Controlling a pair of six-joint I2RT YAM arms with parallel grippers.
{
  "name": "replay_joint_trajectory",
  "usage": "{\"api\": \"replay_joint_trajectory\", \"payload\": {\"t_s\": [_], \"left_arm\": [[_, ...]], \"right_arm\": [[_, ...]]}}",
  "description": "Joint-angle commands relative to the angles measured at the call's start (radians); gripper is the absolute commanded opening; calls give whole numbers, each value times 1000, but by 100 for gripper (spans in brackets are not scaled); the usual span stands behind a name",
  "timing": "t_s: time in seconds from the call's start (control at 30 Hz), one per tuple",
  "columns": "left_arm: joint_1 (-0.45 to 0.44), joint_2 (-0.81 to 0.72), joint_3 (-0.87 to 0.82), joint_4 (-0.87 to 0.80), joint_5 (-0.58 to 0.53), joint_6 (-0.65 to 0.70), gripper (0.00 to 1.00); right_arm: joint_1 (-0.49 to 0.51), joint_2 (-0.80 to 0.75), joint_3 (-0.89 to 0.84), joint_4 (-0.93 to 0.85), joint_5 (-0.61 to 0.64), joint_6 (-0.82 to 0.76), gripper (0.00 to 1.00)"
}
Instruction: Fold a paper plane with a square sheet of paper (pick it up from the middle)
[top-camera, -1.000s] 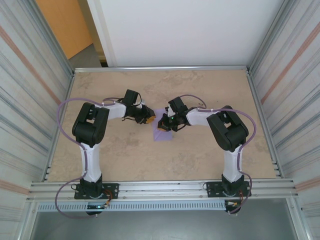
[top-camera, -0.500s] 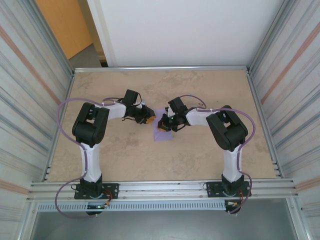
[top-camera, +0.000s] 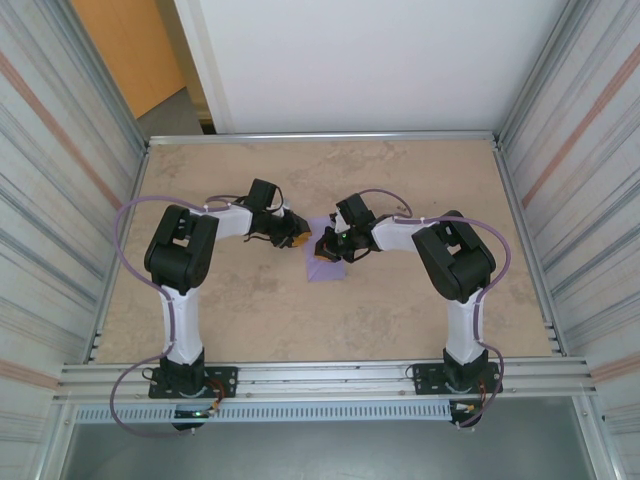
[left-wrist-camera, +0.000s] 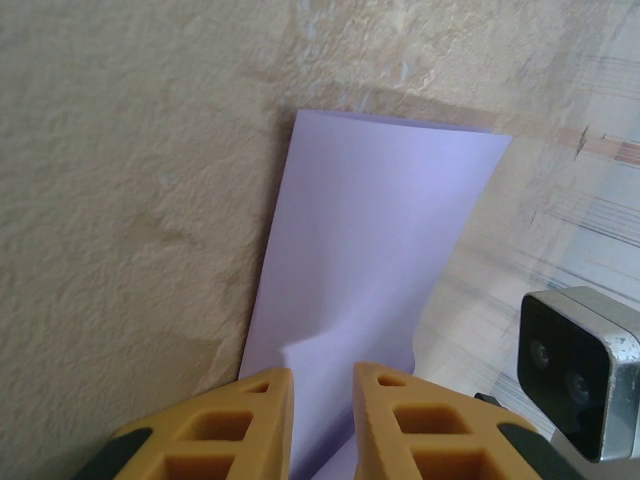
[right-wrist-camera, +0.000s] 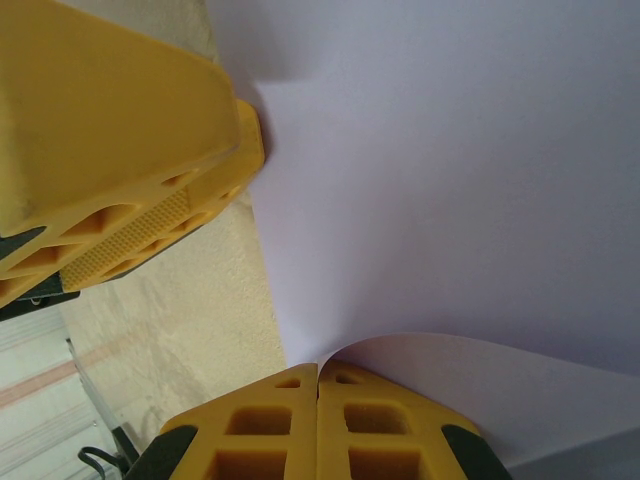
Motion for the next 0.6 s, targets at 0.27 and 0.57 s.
{"api": "replay_joint_trajectory", "payload": {"t_s": [0.27, 0.57], "left_arm": [[-12, 75, -56, -96, -71, 12, 23], [-12, 72, -57, -96, -73, 10, 23]], "right_arm": [[-1, 33, 14, -17, 21, 16, 5], [1, 40, 12, -30, 33, 14, 5]]}}
